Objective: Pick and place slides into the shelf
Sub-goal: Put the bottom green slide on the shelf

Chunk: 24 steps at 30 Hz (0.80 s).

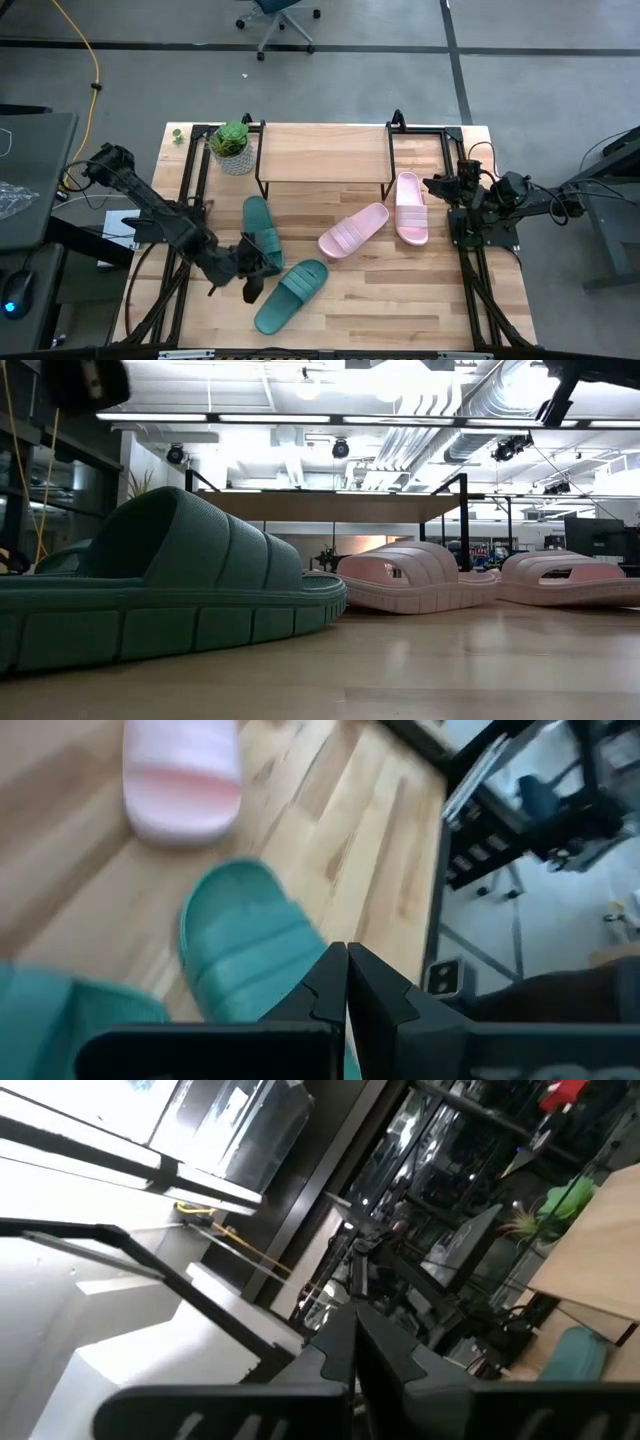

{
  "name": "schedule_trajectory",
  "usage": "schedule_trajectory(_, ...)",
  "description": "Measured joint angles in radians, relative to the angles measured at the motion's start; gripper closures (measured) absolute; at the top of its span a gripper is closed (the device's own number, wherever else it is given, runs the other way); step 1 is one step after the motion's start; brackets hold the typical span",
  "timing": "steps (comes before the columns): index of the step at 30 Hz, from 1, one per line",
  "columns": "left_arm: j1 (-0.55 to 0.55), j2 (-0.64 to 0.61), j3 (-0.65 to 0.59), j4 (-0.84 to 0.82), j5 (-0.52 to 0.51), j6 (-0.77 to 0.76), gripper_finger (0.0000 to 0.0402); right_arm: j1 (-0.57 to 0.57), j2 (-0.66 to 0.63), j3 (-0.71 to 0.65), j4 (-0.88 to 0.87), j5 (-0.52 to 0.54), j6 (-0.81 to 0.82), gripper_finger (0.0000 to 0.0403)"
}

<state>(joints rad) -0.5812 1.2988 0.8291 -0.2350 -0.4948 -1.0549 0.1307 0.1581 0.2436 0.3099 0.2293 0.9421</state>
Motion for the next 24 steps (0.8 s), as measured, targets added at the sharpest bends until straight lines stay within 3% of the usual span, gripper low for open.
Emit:
schedule_trajectory(5, -0.017, 0.096, 0.000, 0.000, -0.010, -0.142, 0.0401, 0.000, 0.000, 0.000, -0.006, -0.021, 0.000, 0.0402)
schedule_trajectory(15, -0.017, 0.195, 0.000, 0.046, 0.001, -0.246, 0.0401, 0.000, 0.000, 0.000, -0.009, -0.055, 0.052, 0.0402)
schedule_trajectory(24, -0.015, 0.244, 0.000, 0.149, 0.172, -0.195, 0.0401, 0.000, 0.000, 0.000, -0.008, -0.051, 0.052, 0.0402)
